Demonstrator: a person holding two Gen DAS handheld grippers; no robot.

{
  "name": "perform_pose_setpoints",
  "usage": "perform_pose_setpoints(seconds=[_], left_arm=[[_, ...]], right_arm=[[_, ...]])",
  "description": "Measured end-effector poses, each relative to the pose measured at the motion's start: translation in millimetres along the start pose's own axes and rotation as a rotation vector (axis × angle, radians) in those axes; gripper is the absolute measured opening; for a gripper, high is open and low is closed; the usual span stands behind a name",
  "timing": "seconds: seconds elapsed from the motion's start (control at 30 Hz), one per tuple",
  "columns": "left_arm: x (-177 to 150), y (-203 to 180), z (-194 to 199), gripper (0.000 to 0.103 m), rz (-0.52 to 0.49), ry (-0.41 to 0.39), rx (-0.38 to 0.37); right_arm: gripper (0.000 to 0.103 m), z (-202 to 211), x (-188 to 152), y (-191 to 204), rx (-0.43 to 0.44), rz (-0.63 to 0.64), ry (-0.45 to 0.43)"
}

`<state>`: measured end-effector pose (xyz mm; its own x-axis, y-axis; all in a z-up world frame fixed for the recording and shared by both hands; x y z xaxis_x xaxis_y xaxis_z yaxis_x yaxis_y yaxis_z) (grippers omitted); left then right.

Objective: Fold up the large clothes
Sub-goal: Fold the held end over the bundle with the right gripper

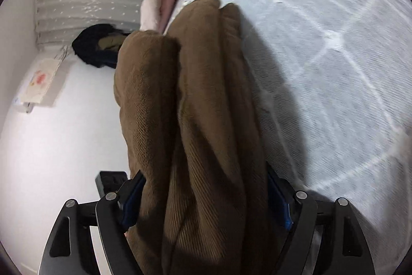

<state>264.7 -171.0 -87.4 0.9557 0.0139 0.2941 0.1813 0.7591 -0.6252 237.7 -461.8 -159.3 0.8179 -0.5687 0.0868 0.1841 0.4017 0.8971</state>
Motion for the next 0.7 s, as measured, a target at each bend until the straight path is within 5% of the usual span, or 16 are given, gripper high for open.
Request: perform_pose_setpoints(seconds=[0.1, 0.2, 0.33, 0.5, 0.7], left_arm=[[-3.7, -17.3, 6.4, 0.076, -0.075, -0.050, 0.065], [-5.6, -55.0, 16.1, 0.068, -0.196, -0.109, 0.112], [-8.1, -110.6, 31.9, 0.065, -0.305, -0.150, 0.044], [-17.6, -184.4, 37.6, 0.065, -0.421, -0.150, -0.124], [-32.7, -236.6, -2.7, 0.065, -0.448, -0.056, -0.229]], right_arm=[[0.048, 0.6, -0.4, 7.0, -0.034, 0.048, -0.010], [0.032, 13.1, -0.5, 24.8, -0.024, 0.123, -0.064], [0.030, 42.3, -12.8, 62.0, 0.017, 0.210, -0.125], [0.030, 126.2, -37.6, 91.2, -0.004, 0.290, -0.270], [0.030, 197.4, -60.6, 102.9, -0.131, 0.300, -0.389]])
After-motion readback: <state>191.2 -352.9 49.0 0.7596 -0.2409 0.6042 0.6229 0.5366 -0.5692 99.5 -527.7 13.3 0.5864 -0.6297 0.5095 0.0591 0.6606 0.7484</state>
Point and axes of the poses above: each gripper's, at about its wrist camera, not at the fingertips, and z roughly against the way its jaws point, y to its left, x to its top, the point moved 8 cm from there along -z, roughly the way its jaws point, and after that the axes turned 5 degrees about x, right-handed, at the moved point
